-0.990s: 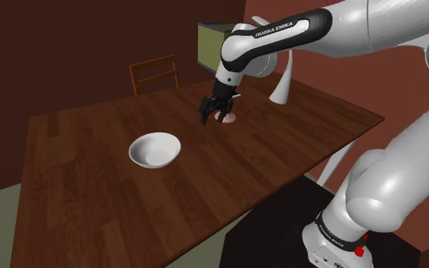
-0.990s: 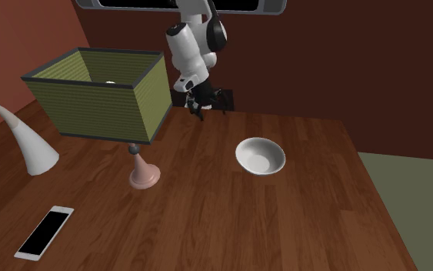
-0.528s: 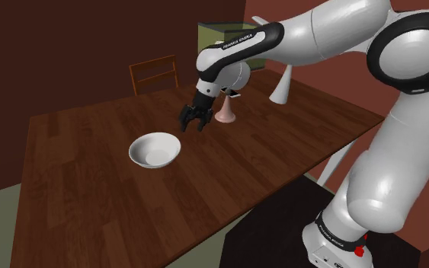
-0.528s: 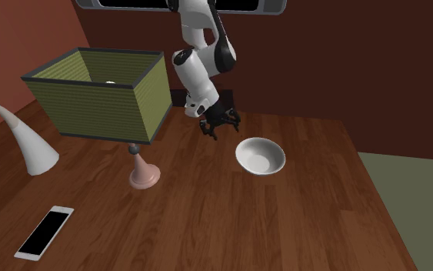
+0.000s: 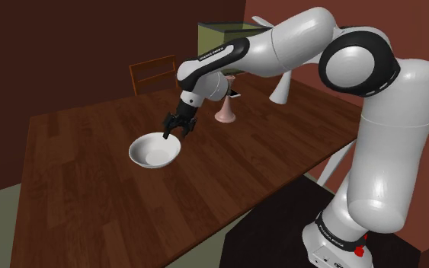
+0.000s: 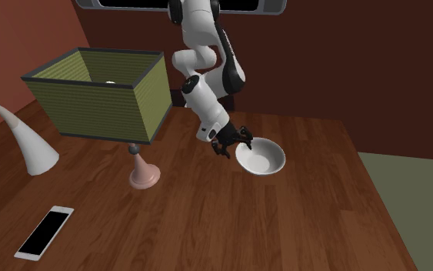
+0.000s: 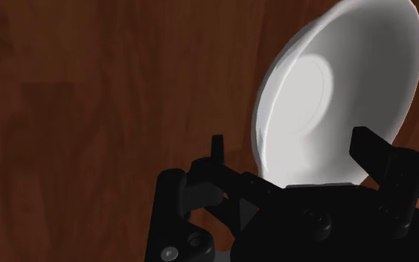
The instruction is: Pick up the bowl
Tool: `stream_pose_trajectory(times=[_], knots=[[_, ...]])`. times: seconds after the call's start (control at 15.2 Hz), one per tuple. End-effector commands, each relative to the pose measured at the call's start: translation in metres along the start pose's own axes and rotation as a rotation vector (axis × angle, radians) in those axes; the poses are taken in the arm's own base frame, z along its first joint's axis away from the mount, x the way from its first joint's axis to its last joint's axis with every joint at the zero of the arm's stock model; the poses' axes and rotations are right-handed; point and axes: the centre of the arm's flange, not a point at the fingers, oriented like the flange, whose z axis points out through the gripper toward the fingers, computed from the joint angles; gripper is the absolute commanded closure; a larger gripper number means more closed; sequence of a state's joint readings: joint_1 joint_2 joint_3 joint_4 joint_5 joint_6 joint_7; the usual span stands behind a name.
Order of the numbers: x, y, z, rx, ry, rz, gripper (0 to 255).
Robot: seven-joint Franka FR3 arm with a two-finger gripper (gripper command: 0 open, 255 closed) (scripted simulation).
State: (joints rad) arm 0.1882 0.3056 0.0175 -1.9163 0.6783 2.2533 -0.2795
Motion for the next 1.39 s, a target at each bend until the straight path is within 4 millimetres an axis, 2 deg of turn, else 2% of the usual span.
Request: stream_pose_trajectory(times=[0.0,0.26,0.4,0.46,1.06,1.32], knots=[[0.001,0.003,0.010,0.003,0.000,0.000,0],[-0.001,0.016,0.030,0.003,0.000,0.000,0],[-0.001,0.016,0.030,0.003,0.000,0.000,0],[-0.001,0.016,0.030,0.003,0.000,0.000,255],[-0.001,0.016,0.030,0.003,0.000,0.000,255],[0.000,0.005,0.012,0.003,0.000,0.000,255]])
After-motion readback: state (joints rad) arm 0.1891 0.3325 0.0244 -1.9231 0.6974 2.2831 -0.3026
